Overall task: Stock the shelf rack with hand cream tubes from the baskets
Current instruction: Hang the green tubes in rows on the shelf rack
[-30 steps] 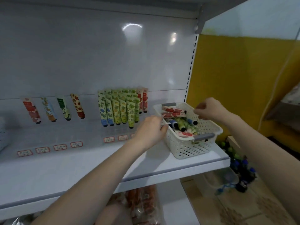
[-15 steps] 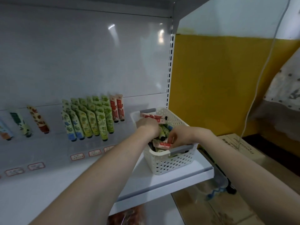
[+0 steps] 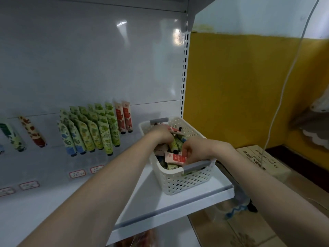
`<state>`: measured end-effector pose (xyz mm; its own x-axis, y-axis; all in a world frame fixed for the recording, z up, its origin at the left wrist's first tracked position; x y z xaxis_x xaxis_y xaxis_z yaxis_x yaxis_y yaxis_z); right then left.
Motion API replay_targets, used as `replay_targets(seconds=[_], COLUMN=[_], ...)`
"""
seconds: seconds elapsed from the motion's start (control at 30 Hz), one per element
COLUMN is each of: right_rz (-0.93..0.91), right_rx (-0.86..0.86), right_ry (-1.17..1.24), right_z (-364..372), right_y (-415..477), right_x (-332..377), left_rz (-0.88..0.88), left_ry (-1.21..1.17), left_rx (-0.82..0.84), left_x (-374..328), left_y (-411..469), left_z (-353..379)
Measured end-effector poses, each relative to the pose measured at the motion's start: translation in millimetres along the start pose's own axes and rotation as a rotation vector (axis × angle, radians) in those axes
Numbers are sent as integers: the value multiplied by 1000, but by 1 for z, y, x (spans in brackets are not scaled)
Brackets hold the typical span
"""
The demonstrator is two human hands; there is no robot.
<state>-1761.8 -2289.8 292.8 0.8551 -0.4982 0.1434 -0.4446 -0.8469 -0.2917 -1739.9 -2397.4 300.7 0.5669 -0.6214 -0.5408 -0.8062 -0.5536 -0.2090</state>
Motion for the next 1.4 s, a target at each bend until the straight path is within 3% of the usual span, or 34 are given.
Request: replay_targets(seconds=[0.27, 0.43, 0.6, 0.83, 1.03, 1.4], right_rz=[-35, -29, -140, -341, -415, -184], right_rx=[-143, -351, -451, -306, -296, -350], right_ry=[233, 386, 1053, 1650, 1629, 1430], right_z=[-30, -58, -70, -50, -34, -21], right_y=[-17, -39, -56, -60, -51, -45], right_x=[4, 14, 56, 147, 198, 215], left_rz=[-1, 184, 278, 309, 375, 393], left_ry=[-537, -833, -1082, -1262, -1268, -1068], left_rx=[-12, -291, -534, -583, -672, -790], left_x=[0, 20, 72, 117, 143, 169], left_y=[-42, -92, -150, -207, -234, -246], left_z=[-30, -70, -83, -77, -84, -92])
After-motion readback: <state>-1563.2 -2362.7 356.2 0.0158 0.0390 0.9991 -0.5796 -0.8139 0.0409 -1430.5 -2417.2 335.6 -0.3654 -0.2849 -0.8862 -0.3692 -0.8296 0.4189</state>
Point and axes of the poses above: each hand's wrist, its own y-axis towards the middle knuckle, its own z-axis out of the palm, x = y × z, the point moved 9 cm from there along y, towards the middle knuckle, and after that the axes turned 6 degrees about -y, right-handed, at the moved point
